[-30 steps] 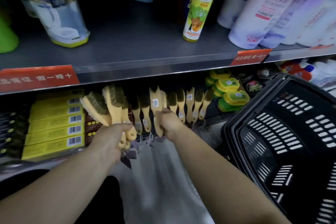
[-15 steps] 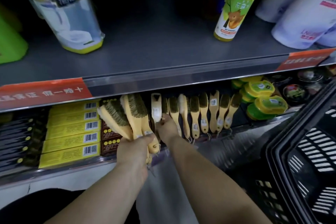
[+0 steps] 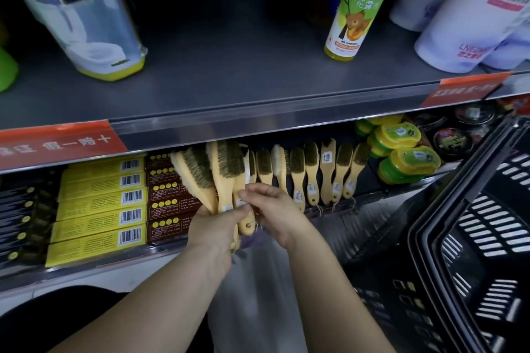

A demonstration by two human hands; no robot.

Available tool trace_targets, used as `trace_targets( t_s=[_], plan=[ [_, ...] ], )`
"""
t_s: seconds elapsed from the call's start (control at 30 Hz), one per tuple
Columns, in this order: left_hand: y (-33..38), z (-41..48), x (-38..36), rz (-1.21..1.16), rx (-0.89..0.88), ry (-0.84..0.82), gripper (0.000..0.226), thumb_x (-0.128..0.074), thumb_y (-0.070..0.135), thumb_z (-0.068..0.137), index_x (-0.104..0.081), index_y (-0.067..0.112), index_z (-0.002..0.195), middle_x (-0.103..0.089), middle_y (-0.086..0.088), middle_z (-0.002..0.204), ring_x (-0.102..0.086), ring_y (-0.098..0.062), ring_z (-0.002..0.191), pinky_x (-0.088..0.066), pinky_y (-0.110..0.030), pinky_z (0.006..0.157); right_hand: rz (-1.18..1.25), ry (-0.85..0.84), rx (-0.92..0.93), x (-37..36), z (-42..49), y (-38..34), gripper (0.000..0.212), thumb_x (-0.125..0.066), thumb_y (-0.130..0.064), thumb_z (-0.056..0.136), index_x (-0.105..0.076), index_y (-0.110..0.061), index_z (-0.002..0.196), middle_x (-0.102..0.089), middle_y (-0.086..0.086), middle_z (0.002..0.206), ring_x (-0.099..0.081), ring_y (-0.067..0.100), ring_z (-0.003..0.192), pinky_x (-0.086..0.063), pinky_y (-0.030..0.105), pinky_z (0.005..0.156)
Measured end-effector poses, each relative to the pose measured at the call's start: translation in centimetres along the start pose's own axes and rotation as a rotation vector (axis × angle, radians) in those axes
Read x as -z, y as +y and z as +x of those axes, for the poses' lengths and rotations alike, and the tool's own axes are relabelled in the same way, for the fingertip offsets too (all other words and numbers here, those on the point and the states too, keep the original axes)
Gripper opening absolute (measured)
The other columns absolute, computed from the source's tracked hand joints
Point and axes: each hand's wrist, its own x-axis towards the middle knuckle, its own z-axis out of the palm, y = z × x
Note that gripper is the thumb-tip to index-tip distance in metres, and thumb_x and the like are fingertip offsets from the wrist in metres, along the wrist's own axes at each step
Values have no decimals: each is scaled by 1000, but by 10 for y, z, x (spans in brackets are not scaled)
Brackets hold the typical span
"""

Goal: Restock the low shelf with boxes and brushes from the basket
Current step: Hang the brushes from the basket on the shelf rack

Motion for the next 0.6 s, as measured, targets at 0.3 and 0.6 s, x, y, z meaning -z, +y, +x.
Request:
trace_targets(
  t_s=[0.3, 0.6],
  plan=[
    [1, -1, -1, -67, 2, 76, 34, -74, 11, 79, -55, 14, 107, -61, -3, 83, -55, -17, 66, -40, -25, 51, -225, 466, -1, 18, 41, 10, 15, -52, -4, 94, -59, -4, 108, -57, 0, 89, -53, 5, 75, -43, 6, 67],
    [7, -9, -5, -72, 19, 80, 22, -66, 35, 84, -61, 17, 94, -62, -2, 75, -57, -16, 61, -41, -20, 42, -773, 469, 4, 4, 64, 31, 41, -45, -18, 97, -23, -30, 64, -37, -8, 62, -44, 19, 73, -34, 24, 66]
  ],
)
